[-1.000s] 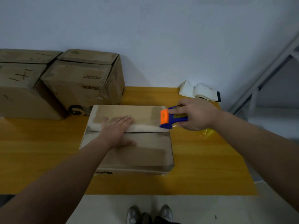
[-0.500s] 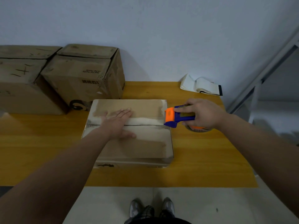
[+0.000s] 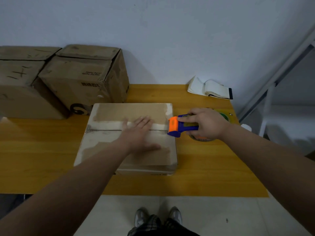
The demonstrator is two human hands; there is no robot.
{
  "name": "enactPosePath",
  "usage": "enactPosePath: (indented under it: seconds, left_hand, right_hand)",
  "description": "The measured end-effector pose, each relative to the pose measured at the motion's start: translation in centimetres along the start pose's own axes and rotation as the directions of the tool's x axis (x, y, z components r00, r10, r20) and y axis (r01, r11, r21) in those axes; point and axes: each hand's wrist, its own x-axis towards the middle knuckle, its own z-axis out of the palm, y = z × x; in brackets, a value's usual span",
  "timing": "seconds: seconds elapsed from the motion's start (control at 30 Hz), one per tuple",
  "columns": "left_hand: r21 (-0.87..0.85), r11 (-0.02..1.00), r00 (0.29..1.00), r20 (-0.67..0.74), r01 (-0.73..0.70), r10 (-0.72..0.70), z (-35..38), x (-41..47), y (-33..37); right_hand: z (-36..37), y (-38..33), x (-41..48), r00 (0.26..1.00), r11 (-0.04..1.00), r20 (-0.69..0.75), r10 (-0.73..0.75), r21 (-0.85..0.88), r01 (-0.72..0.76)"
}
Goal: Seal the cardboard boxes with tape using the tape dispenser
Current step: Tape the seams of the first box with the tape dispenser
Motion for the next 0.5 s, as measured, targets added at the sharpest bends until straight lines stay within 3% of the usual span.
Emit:
enactPosePath:
  seconds: [0.3, 0.5]
  left_hand:
    - [-0.044, 0.997, 0.996, -0.066, 0.057, -0.060, 1.1, 1.9, 3.2]
    - [-0.063, 0.996, 0.996, -0.064, 0.062, -0.066, 0.9, 1.5, 3.3]
  right_hand:
    - [-2.0, -0.8, 0.8, 0.992, 0.973, 0.011, -0.129, -0.191, 0.129]
    - [-3.3, -0.1, 0.2, 0.992, 0.985, -0.027, -0.124, -0.126, 0.119]
